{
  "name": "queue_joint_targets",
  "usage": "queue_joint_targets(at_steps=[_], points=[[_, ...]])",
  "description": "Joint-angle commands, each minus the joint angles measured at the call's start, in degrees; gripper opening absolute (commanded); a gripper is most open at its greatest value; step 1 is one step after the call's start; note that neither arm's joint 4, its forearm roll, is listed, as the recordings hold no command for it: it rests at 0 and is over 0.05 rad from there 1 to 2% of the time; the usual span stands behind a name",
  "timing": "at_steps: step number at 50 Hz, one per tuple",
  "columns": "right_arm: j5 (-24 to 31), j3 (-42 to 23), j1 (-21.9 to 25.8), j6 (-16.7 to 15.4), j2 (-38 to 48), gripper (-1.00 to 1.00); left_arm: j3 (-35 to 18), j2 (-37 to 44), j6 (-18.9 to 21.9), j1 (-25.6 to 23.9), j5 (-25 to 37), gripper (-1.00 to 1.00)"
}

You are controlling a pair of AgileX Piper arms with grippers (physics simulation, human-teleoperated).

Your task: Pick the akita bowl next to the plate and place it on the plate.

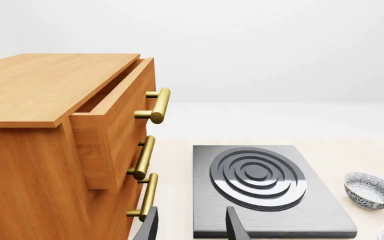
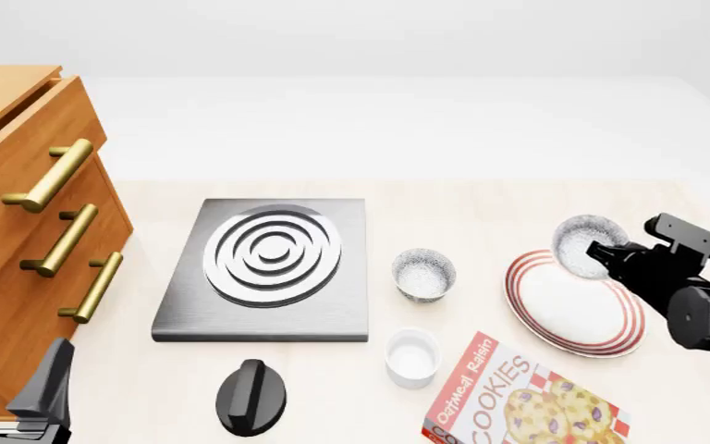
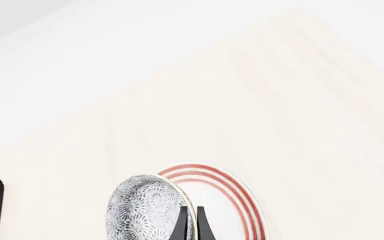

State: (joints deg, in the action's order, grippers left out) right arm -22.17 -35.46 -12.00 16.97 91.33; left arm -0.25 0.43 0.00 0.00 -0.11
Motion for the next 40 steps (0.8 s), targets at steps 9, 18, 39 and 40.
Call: queue_joint_targets(at_steps=[9,18,39,40], points=[[-2.9,1.7,0.4,0.3,3.0,-1.00,0.0,0.0,0.0,0.0,0.0,1.00],[-3.5,2.2,0.7,0.5,3.7,-1.00,0.0,0.0,0.0,0.0,0.0,1.00],[-5.4,2.5,0.7,0.3,6.8,-1.00,0.0,0.0,0.0,0.0,0.0,1.00],[-5.4,2.5,0.7,0.3,6.9,-1.00,0.0,0.0,0.0,0.0,0.0,1.00]])
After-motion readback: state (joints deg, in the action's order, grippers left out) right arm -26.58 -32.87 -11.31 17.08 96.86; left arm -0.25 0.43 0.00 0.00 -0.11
